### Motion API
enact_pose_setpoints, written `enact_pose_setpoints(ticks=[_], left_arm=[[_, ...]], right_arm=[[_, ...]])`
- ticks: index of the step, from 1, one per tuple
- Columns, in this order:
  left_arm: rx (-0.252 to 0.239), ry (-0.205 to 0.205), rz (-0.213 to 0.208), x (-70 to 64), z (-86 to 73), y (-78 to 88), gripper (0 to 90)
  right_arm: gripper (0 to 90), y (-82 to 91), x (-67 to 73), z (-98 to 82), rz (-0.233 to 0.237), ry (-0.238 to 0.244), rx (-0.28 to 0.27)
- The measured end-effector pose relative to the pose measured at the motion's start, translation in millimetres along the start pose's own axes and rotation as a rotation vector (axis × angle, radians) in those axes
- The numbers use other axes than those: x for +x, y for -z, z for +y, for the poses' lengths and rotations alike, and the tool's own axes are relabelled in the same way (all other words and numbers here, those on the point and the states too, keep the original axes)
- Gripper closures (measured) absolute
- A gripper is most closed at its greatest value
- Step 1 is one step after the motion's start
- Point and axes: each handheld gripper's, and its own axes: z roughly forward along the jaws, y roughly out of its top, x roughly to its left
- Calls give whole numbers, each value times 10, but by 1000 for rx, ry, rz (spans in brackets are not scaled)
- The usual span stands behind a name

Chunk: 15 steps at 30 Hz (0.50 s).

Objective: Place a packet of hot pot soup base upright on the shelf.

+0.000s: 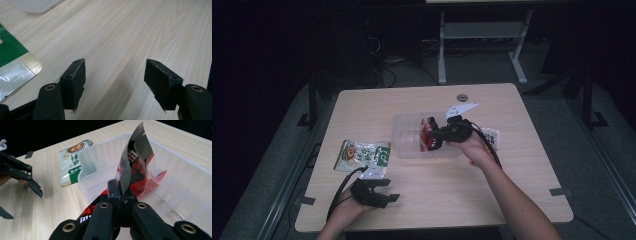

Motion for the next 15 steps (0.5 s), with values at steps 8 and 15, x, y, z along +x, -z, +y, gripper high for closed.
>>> enact_pose_setpoints(ticks=[8,15], left_arm=[[0,-2,-3,6,-2,2,333],[-4,-18,-10,22,49,-30,333]], right_arm=[[768,20,8,6,-20,-16,-20],[508,129,64,30,-60,-37,-39]])
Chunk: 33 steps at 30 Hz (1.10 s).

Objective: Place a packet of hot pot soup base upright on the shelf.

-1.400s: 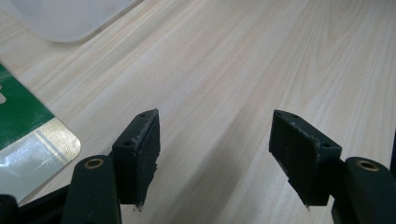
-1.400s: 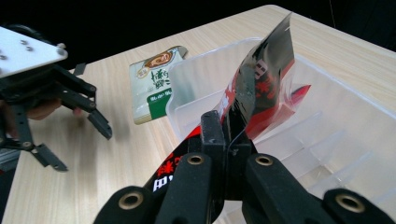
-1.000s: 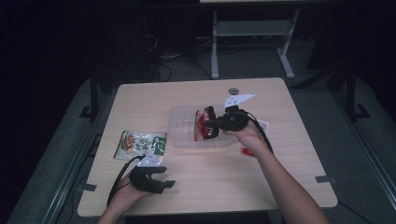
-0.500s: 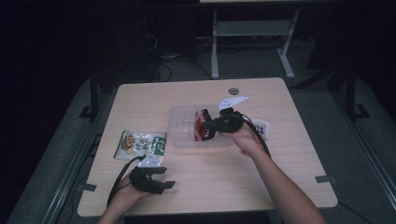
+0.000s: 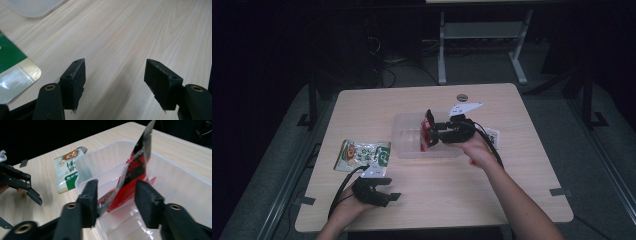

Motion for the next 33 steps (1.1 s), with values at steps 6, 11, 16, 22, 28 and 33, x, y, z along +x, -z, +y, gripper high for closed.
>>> enact_pose_setpoints(ticks=[6,11,16,22,28,33], left_arm=[[4,-25,-26,-5,90,-76,334],[6,-45,-40,0,155,-128,333],[15,-80,-65,-4,252,-201,333],[11,-87,-79,-24,300,-246,333],[11,-93,-85,-25,305,-256,334],[6,-91,-86,-15,308,-256,334]], right_arm=[[417,174,45,19,-17,-19,-14],[407,258,82,-7,-14,-10,-13],[542,335,128,-127,33,6,4],[753,361,158,-194,64,24,28],[727,336,192,-252,72,44,58],[609,394,218,-290,39,49,68]])
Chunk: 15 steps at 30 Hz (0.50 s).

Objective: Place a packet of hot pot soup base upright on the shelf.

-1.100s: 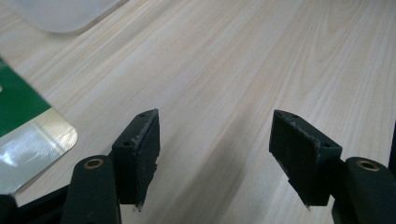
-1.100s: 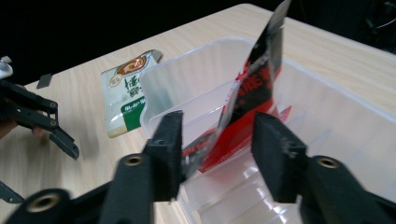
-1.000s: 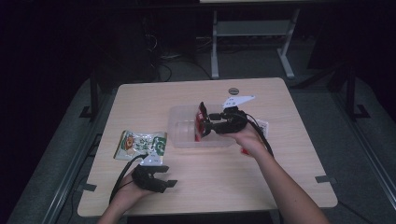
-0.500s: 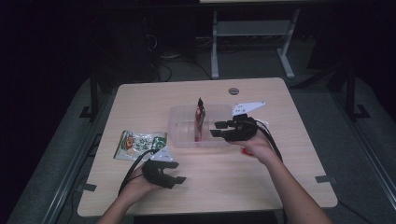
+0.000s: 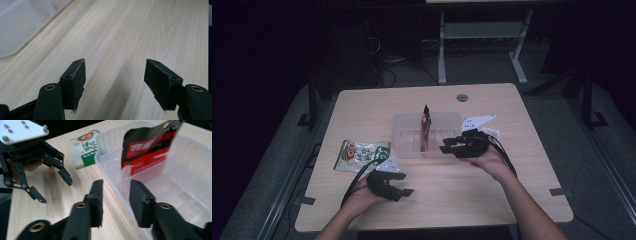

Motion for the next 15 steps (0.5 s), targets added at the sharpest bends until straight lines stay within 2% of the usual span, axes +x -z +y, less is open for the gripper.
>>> enact_pose_setpoints(ticks=[1,4,8,9,13,15], left_arm=[[-3,1,-2,-2,1,-1,334],[2,-14,-4,-6,3,9,334],[-7,-13,-5,-31,0,3,334],[-6,-12,-4,-38,0,1,334],[1,-14,-3,-54,8,-2,334],[4,-19,-1,-55,16,-1,334]], right_arm=[[580,58,0,-47,-23,-2,7],[585,135,-20,-101,-46,1,20],[646,320,-112,-190,-89,-10,19],[673,405,-171,-226,-111,-23,21],[686,500,-257,-288,-146,-38,34],[732,536,-314,-343,-171,-48,44]])
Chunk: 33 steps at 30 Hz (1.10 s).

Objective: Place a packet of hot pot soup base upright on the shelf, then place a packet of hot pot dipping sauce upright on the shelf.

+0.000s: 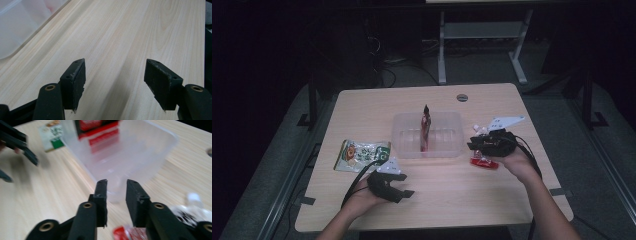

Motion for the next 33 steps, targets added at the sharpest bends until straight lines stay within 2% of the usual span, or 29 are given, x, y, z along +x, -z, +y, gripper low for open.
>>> enact_pose_setpoints(ticks=[2,4,6,9,10,14,17,21,22,27,32,33], left_arm=[[-6,7,-2,-4,12,-12,334],[-2,1,-4,-3,26,-26,334],[-1,-3,-7,-6,35,-40,334],[5,-12,-13,-17,44,-60,334],[5,-16,-15,-21,46,-65,334],[9,-17,-15,-27,47,-61,334],[5,-13,-14,-25,47,-58,334],[9,-15,-15,-24,45,-64,334],[11,-14,-15,-24,43,-66,334],[21,-15,-14,-27,40,-66,334],[28,-9,-15,-34,33,-79,334],[28,-9,-15,-34,33,-79,334]], right_arm=[[829,22,-97,-76,-31,-17,16],[849,28,-130,-102,-31,-24,18],[899,49,-208,-176,-49,-33,35],[900,63,-258,-225,-60,-40,48],[900,67,-307,-272,-81,-51,62],[900,48,-370,-318,-109,-64,85],[900,26,-400,-349,-118,-77,92],[900,-41,-470,-414,-127,-94,139],[900,-85,-510,-441,-132,-91,156],[900,-162,-524,-457,-133,-87,186],[900,-282,-485,-440,-163,-35,253],[900,-282,-485,-440,-163,-35,253]])
